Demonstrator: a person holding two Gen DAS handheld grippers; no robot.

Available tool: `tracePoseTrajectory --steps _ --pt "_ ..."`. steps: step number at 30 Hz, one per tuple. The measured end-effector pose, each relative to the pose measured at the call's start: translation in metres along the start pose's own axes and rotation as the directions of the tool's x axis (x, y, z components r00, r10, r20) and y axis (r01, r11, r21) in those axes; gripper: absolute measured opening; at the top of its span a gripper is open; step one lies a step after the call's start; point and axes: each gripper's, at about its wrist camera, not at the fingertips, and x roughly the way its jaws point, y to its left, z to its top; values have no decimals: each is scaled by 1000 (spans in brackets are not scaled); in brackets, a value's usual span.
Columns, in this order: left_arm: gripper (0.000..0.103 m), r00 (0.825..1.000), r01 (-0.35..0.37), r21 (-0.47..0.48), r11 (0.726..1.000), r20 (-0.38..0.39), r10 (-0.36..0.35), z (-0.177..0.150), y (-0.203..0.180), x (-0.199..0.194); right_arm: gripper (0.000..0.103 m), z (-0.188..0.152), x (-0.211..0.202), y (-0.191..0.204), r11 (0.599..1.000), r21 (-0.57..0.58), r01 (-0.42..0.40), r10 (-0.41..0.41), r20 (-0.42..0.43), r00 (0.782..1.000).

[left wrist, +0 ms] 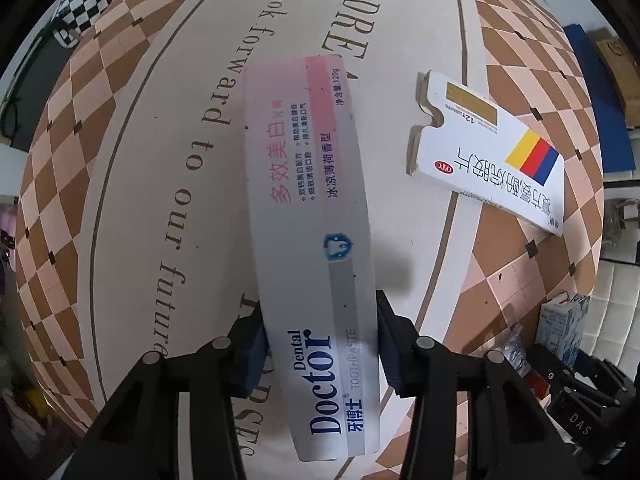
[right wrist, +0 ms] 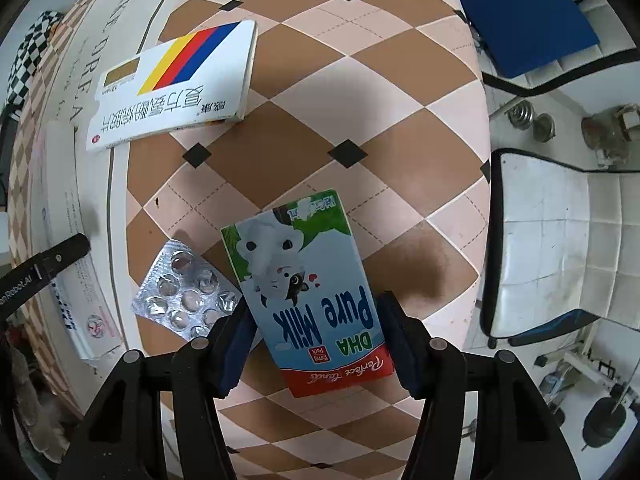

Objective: Collect trash
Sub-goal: 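Carry the toothpaste box and milk carton to the bin and release both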

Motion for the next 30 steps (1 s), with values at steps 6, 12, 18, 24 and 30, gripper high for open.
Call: tracePoseTrajectory --steps 6,12,18,24,30 --pt "43 997 -45 75 996 64 41 -9 -14 -16 57 -7 -8 3 1000 -3 1 -1 45 999" --pt "43 988 -73 150 986 147 51 -31 -20 -56 56 -26 -36 12 1000 3 -10 10 127 992" --pt "43 971 -82 211 974 236 31 -71 -6 -103 55 -75 -76 27 999 17 -31 26 240 970" --pt "43 950 -64 271 961 313 -25 -130 34 -142 55 -151 -119 73 997 41 -62 44 350 936" --pt "43 929 -42 346 937 359 -91 -194 85 -167 55 -257 -139 124 987 123 -101 38 435 899"
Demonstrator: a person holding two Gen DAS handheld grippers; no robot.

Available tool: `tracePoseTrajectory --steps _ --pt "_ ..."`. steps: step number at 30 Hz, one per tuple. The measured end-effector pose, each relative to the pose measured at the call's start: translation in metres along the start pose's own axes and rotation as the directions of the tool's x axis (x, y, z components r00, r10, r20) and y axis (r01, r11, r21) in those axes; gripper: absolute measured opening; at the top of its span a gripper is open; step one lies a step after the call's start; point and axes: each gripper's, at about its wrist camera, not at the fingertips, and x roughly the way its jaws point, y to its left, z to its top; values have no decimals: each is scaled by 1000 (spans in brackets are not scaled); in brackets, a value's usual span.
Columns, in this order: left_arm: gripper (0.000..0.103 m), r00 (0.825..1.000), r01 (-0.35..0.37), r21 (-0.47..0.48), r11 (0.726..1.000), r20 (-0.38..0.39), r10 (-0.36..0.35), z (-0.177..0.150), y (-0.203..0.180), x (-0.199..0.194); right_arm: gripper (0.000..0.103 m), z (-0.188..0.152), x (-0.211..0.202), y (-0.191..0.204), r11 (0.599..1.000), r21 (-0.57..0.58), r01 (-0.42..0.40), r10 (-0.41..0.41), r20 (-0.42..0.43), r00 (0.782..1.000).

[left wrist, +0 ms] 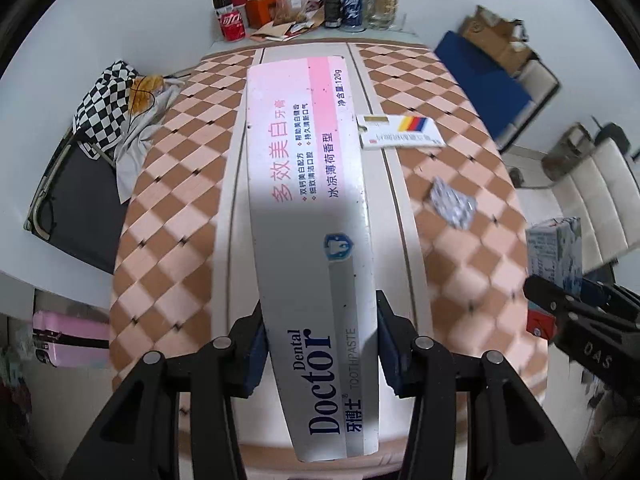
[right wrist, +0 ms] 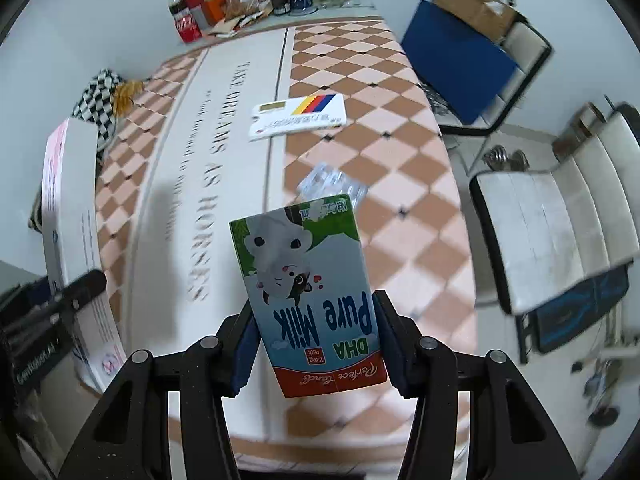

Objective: Collect trash
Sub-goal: 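Carry the toothpaste box and milk carton to the bin and release both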

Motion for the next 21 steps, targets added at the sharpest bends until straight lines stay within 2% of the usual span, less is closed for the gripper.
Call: tracePoseTrajectory --steps 5,12,16,21 --pt "43 999 28 61 998 14 -28 -66 25 -31 55 -86 -32 29 998 55 11 -12 18 1000" --pt "43 995 63 100 993 -83 -55 -162 50 -43 55 -210 -40 57 995 104 -1 10 -81 997" --pt "43 987 72 102 992 -151 -56 -211 54 -31 55 -270 -25 59 993 119 -16 35 -155 987" --pt "43 960 88 83 993 -273 -63 -275 52 7 55 -331 19 49 993 121 -14 47 -274 960"
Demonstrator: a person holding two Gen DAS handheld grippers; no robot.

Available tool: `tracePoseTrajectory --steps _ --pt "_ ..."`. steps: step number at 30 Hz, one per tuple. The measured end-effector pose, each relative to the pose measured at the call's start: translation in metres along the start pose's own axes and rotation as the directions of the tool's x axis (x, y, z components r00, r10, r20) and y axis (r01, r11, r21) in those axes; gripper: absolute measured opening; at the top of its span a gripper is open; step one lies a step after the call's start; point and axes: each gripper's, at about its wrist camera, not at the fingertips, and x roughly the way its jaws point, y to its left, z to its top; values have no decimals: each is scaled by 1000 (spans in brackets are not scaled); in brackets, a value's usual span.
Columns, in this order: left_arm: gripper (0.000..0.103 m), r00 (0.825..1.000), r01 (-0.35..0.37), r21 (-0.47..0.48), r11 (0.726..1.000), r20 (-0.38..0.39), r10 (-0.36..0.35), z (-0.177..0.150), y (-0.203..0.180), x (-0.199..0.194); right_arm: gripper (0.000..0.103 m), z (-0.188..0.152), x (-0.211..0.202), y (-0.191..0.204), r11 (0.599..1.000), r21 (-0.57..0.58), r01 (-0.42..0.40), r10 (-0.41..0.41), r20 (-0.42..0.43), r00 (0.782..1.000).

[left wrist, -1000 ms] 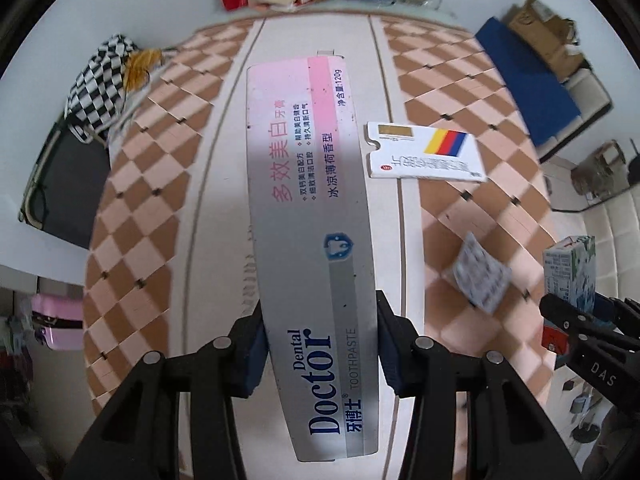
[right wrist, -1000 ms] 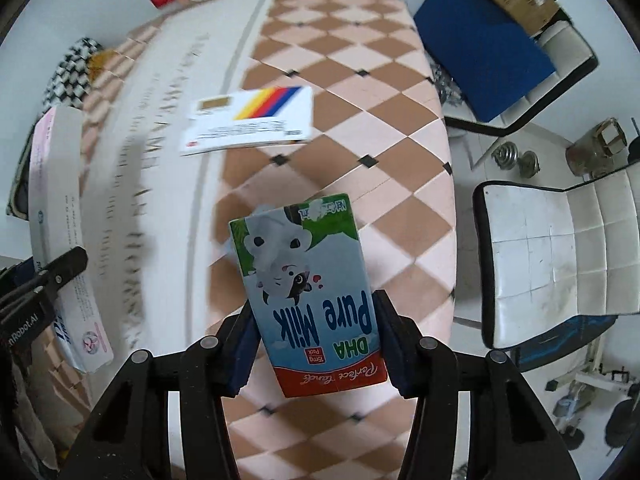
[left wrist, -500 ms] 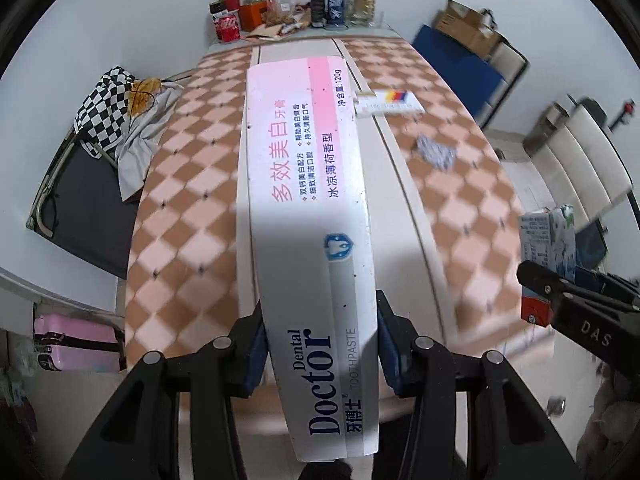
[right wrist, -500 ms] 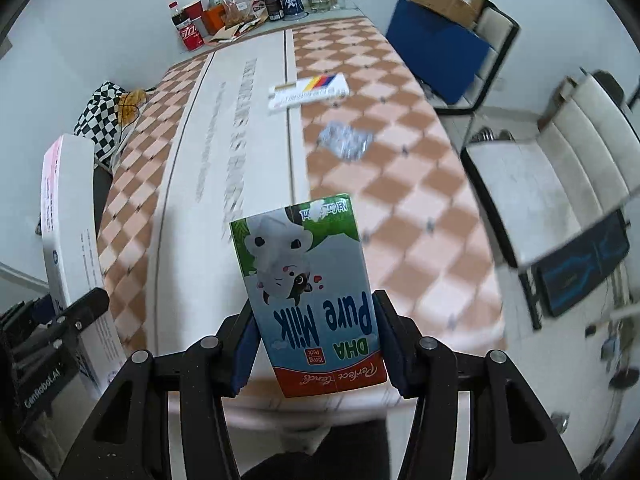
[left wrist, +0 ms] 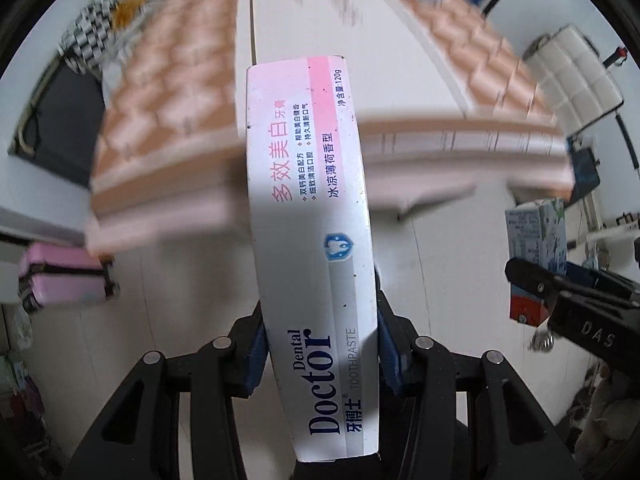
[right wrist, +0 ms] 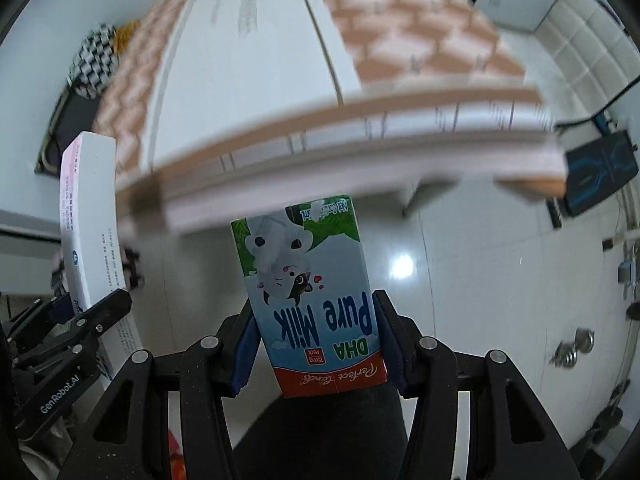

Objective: Collect trash
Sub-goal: 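Carry the toothpaste box and milk carton to the bin and release both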

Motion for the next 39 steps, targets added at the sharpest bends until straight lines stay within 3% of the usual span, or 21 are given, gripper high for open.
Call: tracePoseTrajectory --steps 6,9,16,19,22,23,24,26,29,31,33,37,39 --pt "43 985 38 16 999 -172 -35 -37 -18 103 55 -41 106 -30 1000 27 9 -5 -157 988" --pt "43 969 57 58 997 -243 -41 -40 -28 178 55 -53 167 -47 998 63 18 -4 -215 977" --pt "44 905 156 -27 987 -396 -153 -19 -25 334 55 -57 291 -78 990 139 34 7 -282 959" --pt "45 864 202 -40 979 -462 -197 -11 -28 382 55 -52 339 -88 986 169 17 37 -312 949" --pt "46 845 207 -68 976 -491 -213 -6 -25 413 55 -44 372 -87 985 174 5 52 -323 945" --pt "50 841 207 -83 975 -493 -221 -7 -22 418 55 -44 378 -86 984 176 -1 59 -326 944" --pt "63 838 205 -102 973 -496 -228 -6 -19 425 55 -42 386 -85 983 183 -7 68 -329 942" --pt "81 839 199 -136 970 -488 -241 -10 -8 427 55 -41 400 -83 978 205 -33 99 -325 941" --pt "84 850 172 -174 970 -472 -236 -12 11 421 56 -39 410 -78 971 220 -90 158 -314 936" --pt "93 868 143 -169 975 -451 -205 -13 19 411 68 -39 409 -73 967 222 -127 191 -295 936" --pt "94 896 105 -163 981 -413 -164 -15 30 396 79 -40 405 -68 968 213 -135 193 -280 941" --pt "94 943 19 -146 989 -327 -67 -22 43 360 91 -46 395 -59 983 162 -86 130 -284 950" --pt "94 953 -15 -132 991 -302 -26 -22 39 347 98 -49 384 -56 990 131 -45 81 -280 957"
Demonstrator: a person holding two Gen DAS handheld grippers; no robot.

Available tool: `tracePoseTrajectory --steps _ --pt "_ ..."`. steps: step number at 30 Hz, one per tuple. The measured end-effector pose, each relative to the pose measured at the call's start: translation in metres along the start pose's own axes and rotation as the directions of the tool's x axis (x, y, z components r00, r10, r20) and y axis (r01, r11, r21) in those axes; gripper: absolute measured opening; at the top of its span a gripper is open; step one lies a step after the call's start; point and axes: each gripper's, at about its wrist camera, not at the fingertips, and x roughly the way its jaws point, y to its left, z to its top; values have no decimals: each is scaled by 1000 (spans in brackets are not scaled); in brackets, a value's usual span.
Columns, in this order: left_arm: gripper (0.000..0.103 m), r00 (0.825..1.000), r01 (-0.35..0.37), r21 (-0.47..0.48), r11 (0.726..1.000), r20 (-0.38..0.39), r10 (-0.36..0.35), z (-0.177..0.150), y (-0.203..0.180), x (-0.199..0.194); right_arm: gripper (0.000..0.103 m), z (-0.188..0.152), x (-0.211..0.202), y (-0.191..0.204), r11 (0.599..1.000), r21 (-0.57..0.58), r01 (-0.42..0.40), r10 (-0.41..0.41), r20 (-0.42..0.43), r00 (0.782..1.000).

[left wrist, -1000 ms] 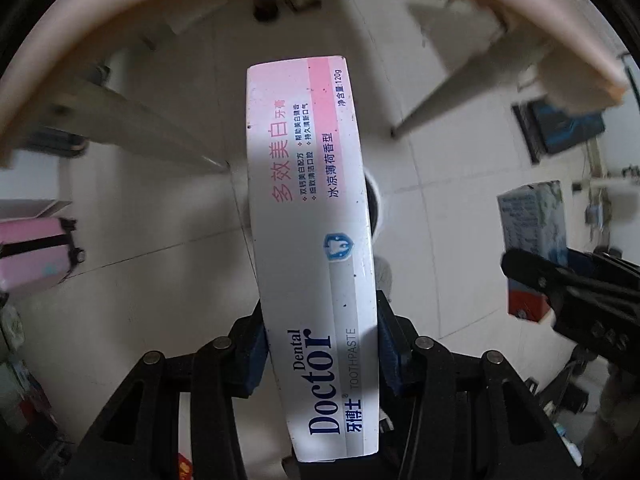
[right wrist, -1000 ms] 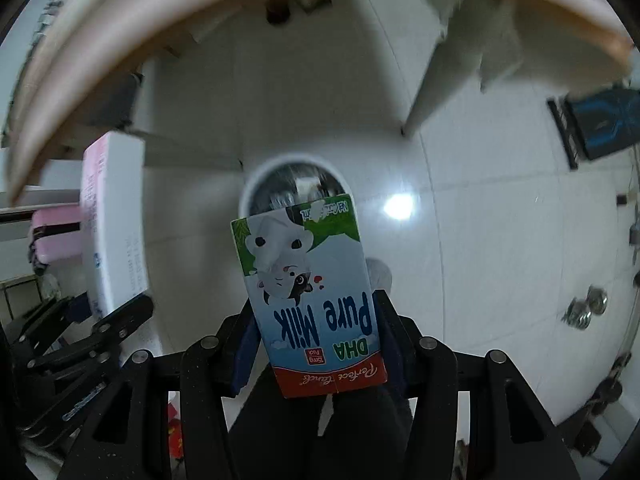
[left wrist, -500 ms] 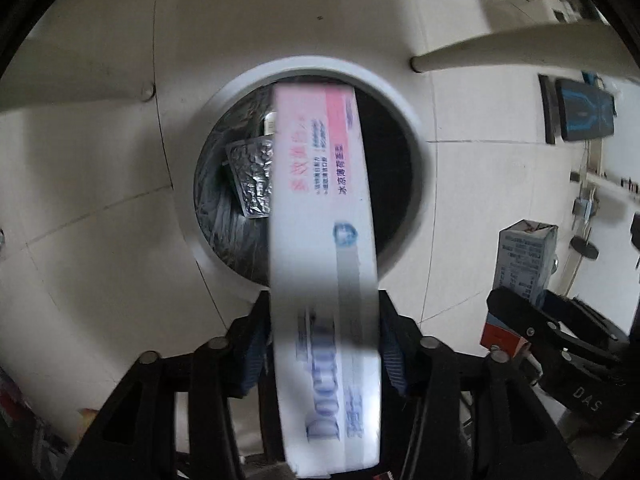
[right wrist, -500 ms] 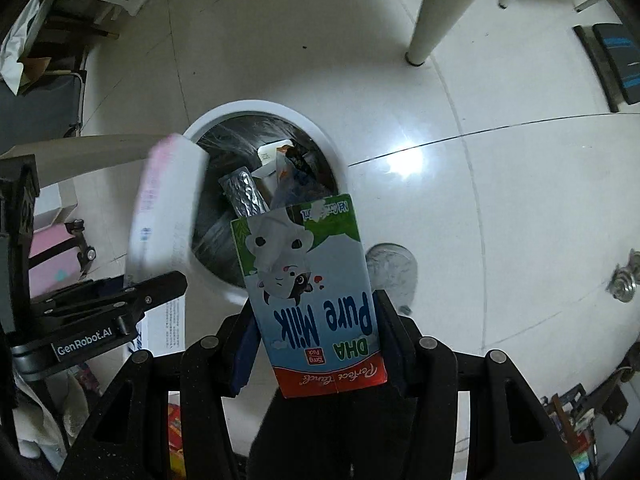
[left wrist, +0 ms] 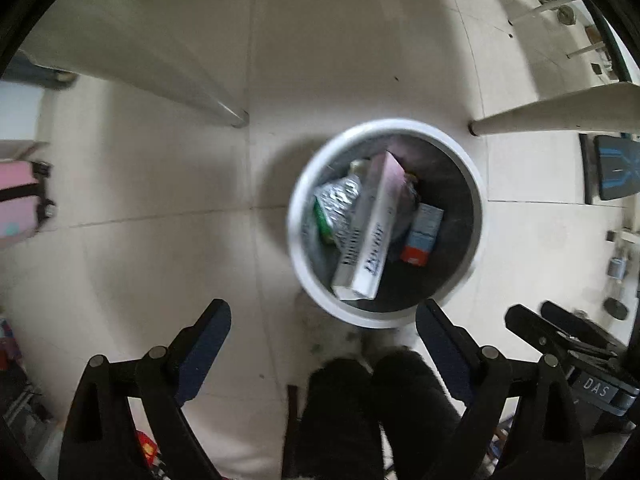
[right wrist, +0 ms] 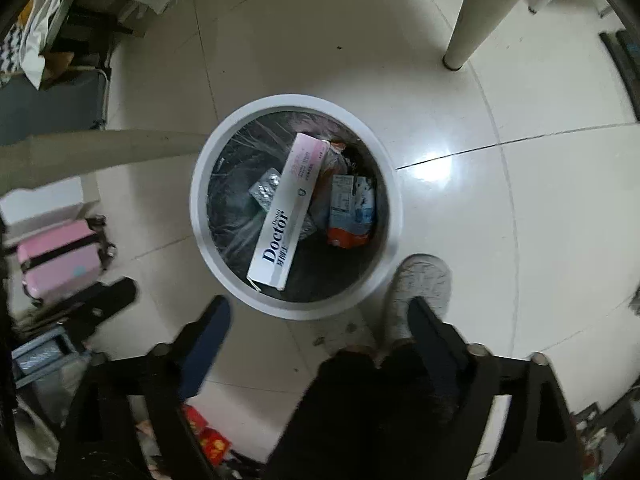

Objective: Collect trash
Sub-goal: 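Carry the toothpaste box and milk carton to the bin and release both, then raise both tools back over the table toward the remaining items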

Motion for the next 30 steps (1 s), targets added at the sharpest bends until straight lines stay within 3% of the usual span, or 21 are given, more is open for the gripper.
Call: tracePoseTrajectory --steps 9,17,30 --pt "94 997 -38 4 999 66 37 -28 -2 -53 100 -17 -63 12 992 -40 121 -118 87 989" --pt "94 996 -28 4 1000 90 27 -52 -13 -97 100 -38 -128 27 987 -78 142 -131 127 983" --pt "94 986 -2 -33 999 169 7 -101 -9 -221 100 -105 -266 68 978 -156 136 -111 157 981"
